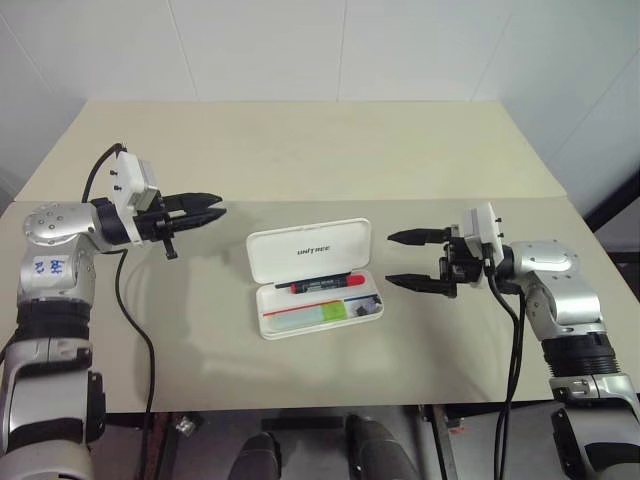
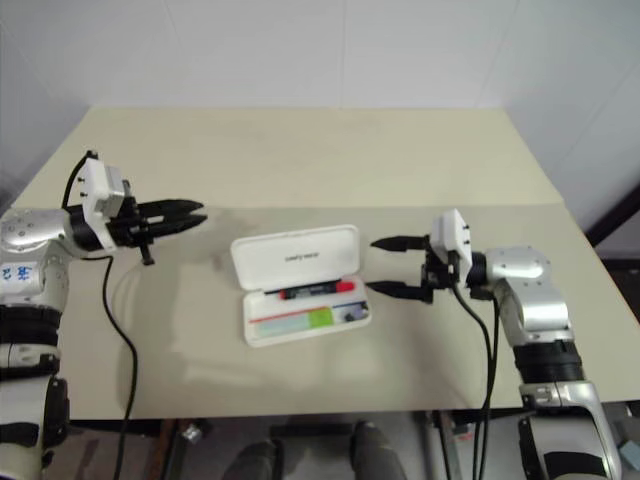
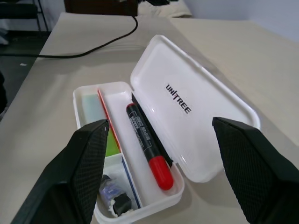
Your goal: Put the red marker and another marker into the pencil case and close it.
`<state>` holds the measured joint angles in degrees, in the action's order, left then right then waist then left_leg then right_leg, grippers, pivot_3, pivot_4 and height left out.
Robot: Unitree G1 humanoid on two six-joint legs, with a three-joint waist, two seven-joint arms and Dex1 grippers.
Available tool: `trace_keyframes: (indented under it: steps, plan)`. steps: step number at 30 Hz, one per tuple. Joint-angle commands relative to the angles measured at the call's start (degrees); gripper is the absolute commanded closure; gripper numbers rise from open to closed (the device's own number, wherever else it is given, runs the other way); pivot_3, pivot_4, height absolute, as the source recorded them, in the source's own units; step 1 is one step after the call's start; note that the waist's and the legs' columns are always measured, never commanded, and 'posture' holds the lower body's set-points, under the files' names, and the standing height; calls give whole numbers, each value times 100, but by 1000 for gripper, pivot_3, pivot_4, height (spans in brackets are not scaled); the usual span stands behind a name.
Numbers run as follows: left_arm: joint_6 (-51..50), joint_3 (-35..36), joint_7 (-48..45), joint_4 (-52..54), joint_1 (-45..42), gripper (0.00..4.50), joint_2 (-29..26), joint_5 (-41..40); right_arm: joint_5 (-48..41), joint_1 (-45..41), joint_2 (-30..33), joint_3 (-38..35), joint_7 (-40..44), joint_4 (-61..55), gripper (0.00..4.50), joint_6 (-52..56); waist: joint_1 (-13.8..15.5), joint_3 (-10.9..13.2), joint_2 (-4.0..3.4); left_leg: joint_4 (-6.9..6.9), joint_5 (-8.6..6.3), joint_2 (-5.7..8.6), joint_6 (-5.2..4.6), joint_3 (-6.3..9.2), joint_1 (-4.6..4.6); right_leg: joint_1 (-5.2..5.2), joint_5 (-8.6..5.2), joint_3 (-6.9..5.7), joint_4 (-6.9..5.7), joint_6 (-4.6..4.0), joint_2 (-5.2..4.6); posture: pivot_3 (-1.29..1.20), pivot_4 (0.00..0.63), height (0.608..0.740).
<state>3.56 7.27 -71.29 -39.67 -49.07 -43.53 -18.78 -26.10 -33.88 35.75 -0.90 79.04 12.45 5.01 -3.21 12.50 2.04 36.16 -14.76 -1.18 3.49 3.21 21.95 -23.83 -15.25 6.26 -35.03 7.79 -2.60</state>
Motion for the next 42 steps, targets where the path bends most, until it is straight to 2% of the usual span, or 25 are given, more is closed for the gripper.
trace_keyframes:
  steps: [1, 7, 11, 17, 21, 23, 29, 33, 37, 42]
  plan:
    - [546, -127, -22, -1100, -545, 4468, 103, 397, -269, 52, 69, -326, -28, -172, 0, 56, 5, 0, 0, 1, 0, 1, 0, 0, 2, 0, 1, 0, 1, 2, 0, 0, 150, 740]
    - [1090, -403, 372, -2641, -1353, 4468, 531, 1080, -472, 5, 161, -572, 330, 268, 0, 22, 13, 0, 1, 7, 0, 5, 0, 5, 12, 0, 7, 1, 5, 13, -1, 0, 150, 740]
    - [1150, -397, 400, -3062, -1693, 4468, 826, 1256, -535, -19, 272, -668, 652, 509, 0, -3, 12, 0, 1, 6, 0, 6, 0, 6, 16, -2, 9, 1, 5, 16, 0, 0, 150, 740]
    - [1094, -379, -445, -3096, -1922, 4468, 1151, 1227, -568, -194, 471, -752, 1161, 1098, 0, -188, -7, 0, 0, 7, 0, 7, 0, 6, 16, -2, 8, 2, 4, 18, 0, 0, 150, 740]
    - [908, -330, -1475, -2736, -1986, 4468, 1302, 974, -468, -308, 588, -715, 1195, 1325, 0, -313, -13, 1, -1, 6, 0, 7, 0, 6, 14, -2, 8, 3, 3, 18, 1, 0, 150, 740]
    - [622, -474, -1979, -2232, -1854, 4468, 1328, 693, -482, -334, 605, -719, 1192, 1342, 0, -329, -8, 1, -1, 6, 1, 7, 1, 7, 15, -2, 8, 3, 3, 18, 2, 0, 150, 740]
    - [-316, -1705, -2121, 26, -933, 4468, 854, -434, -485, -433, 595, -697, 1285, 1467, 0, -371, -45, 2, -4, 5, 1, 4, 1, 8, 14, -2, 8, 11, -26, 21, 0, 0, 150, 740]
    - [-520, -2075, -2121, 931, -544, 4468, 647, -662, -443, -597, 566, -616, 1344, 1651, 0, -469, -18, 5, -8, 17, 1, 5, 1, 9, 15, -8, 6, 11, -34, 18, 1, 0, 150, 740]
    - [-469, -1781, -1986, 968, -546, 4468, 690, -557, -453, -658, 532, -625, 1337, 1699, 0, -525, -13, 5, -7, 33, 3, 7, 1, 8, 13, -6, 6, 12, -32, 17, 1, 0, 150, 740]
    - [-205, -1265, -1557, 296, -852, 4468, 600, -423, -484, -467, 565, -638, 1308, 1559, 0, -499, -14, 4, -8, 36, 5, 8, 0, 10, 14, -6, 6, 12, -34, 16, 3, 0, 150, 740]
